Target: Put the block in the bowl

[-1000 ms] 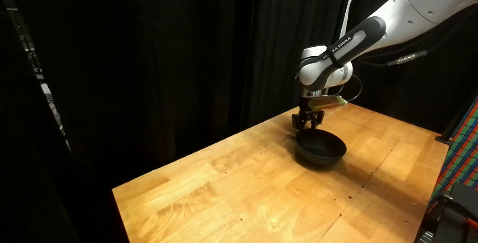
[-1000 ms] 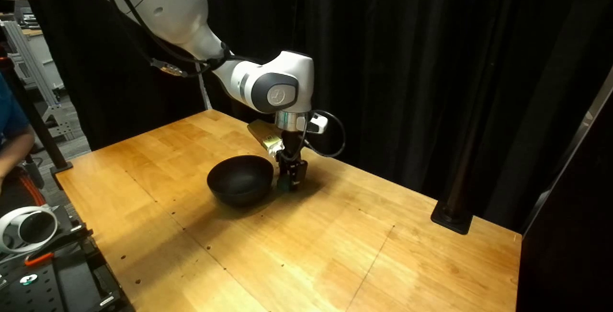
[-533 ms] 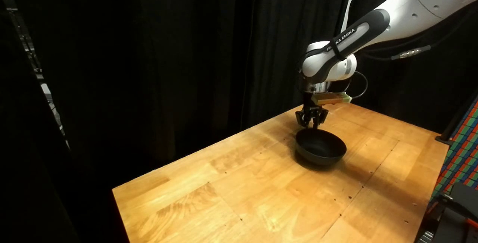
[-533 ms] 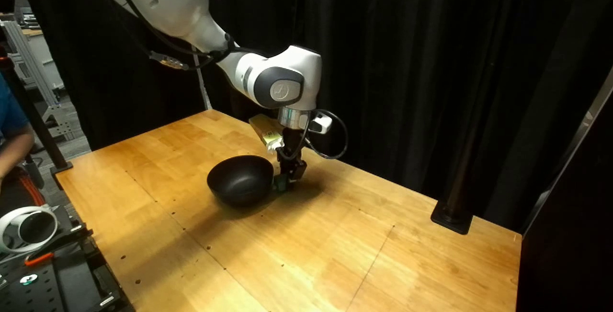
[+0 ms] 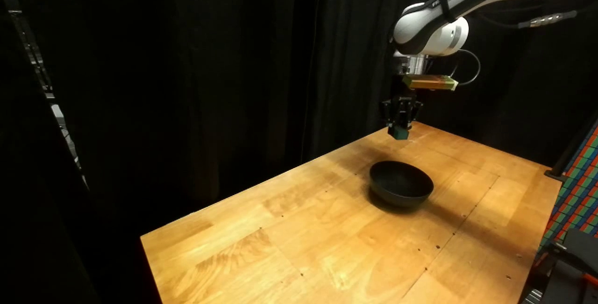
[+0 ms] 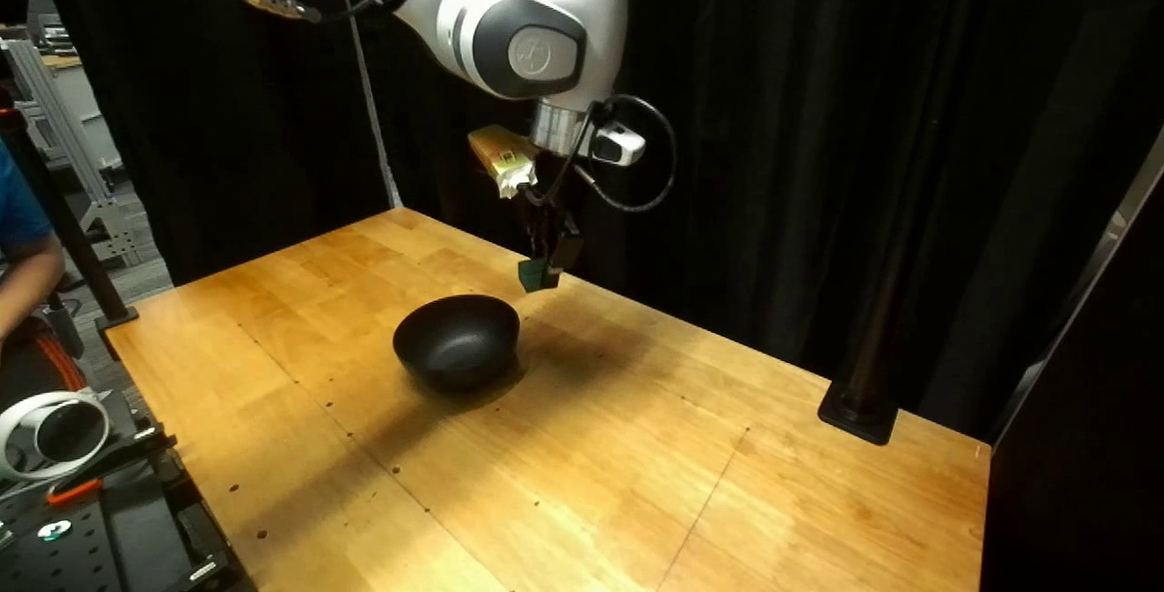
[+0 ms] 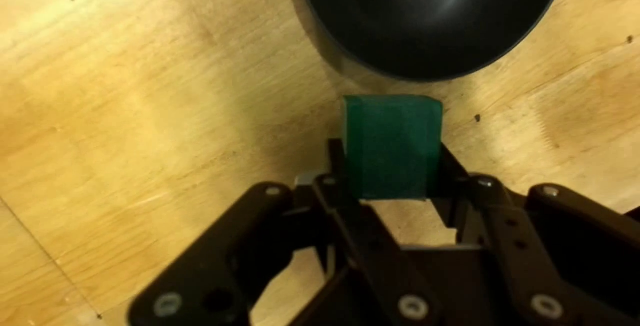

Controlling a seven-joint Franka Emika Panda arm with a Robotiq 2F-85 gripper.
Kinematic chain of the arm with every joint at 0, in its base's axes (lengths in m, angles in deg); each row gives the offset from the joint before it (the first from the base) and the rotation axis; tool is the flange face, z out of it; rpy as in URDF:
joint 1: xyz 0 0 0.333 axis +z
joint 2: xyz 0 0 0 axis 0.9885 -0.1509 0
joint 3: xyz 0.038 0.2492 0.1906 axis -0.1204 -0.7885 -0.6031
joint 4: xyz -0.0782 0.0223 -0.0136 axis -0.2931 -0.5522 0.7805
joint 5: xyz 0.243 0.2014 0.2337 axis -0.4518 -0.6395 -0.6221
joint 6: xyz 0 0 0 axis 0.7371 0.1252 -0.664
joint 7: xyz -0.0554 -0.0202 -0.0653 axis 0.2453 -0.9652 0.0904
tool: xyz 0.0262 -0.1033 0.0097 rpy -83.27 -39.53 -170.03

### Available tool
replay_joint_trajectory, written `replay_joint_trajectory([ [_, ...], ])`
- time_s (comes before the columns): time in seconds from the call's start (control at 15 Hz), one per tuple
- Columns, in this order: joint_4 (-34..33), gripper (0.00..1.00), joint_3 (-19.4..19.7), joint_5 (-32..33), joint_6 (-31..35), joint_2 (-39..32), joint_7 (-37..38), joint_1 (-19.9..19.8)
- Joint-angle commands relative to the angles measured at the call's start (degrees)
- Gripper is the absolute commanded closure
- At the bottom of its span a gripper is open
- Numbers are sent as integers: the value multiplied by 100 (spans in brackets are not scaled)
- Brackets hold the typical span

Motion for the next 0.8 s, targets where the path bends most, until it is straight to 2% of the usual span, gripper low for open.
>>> replay_joint_trajectory([
  [0.0, 656, 82, -63, -410, -685, 643, 54, -78],
  [0.07, 844, 82, -47, -494, -732, 777, 55, -70],
  [0.13, 986, 32, -34, -602, -817, 886, 79, -76],
  [0.2, 1120, 32, -23, -678, -843, 983, 78, -77],
  [0.27, 1233, 27, -7, -759, -919, 1104, 98, -86],
  [0.47, 1650, 2, 78, -946, -924, 1666, 169, -127],
  [0.73, 2489, 0, 350, -974, -545, 2704, 476, -202],
])
